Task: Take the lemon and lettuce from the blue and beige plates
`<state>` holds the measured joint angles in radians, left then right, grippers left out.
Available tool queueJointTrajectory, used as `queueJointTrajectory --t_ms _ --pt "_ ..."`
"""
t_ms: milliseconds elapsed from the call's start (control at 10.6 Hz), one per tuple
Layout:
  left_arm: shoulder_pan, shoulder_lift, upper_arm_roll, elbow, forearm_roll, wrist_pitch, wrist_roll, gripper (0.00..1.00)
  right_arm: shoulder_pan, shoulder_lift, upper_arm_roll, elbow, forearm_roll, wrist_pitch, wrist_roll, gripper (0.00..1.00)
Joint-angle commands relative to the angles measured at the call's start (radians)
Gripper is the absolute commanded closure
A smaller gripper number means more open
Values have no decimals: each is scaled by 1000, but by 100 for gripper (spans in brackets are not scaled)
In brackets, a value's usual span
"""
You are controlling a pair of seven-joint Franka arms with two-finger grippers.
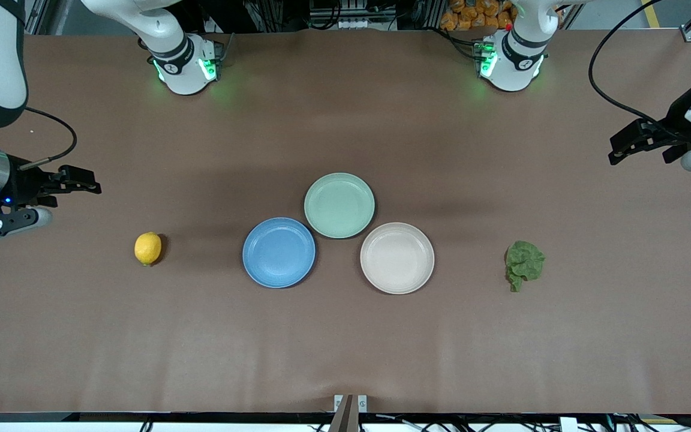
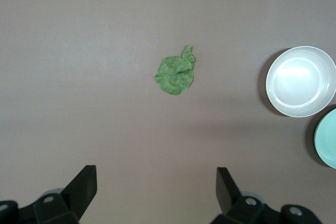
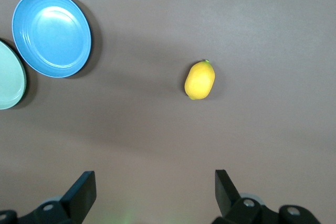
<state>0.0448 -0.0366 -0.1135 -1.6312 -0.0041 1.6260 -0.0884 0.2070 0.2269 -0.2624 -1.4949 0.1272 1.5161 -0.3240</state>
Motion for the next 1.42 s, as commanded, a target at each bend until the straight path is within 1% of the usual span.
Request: queueJointTrajectory --t_ms 0,95,189,568,662,757,851,1041,1230,1324 --pt "7 0 -24 21 -28 -24 6 0 -59 -4 95 39 -55 -7 -4 0" --pt "7 -2 -22 28 -27 -23 7 0 -81 -6 127 62 -78 -7 0 0" --pt "12 6 -22 39 -25 -23 10 0 -96 -12 135 77 -77 -8 0 0" --pt "17 11 -18 39 -19 -23 21 0 -149 -64 147 77 -66 -1 -14 0" --pt "17 11 -15 39 -17 -23 22 0 -152 -72 150 74 -66 56 -15 0" --pt "17 11 -14 37 -17 -23 24 0 -153 -86 158 65 -69 82 -15 0" --pt "17 11 -14 37 -16 -23 24 0 -170 -98 179 65 -83 84 -7 0" --pt "17 17 -14 37 -14 -18 25 0 -205 -127 196 59 -89 93 -1 0" --pt "17 17 -14 37 -13 -17 24 0 -244 -153 212 59 -75 91 13 0" --pt "17 17 -14 37 -11 -17 24 0 -267 -156 216 59 -52 88 14 0"
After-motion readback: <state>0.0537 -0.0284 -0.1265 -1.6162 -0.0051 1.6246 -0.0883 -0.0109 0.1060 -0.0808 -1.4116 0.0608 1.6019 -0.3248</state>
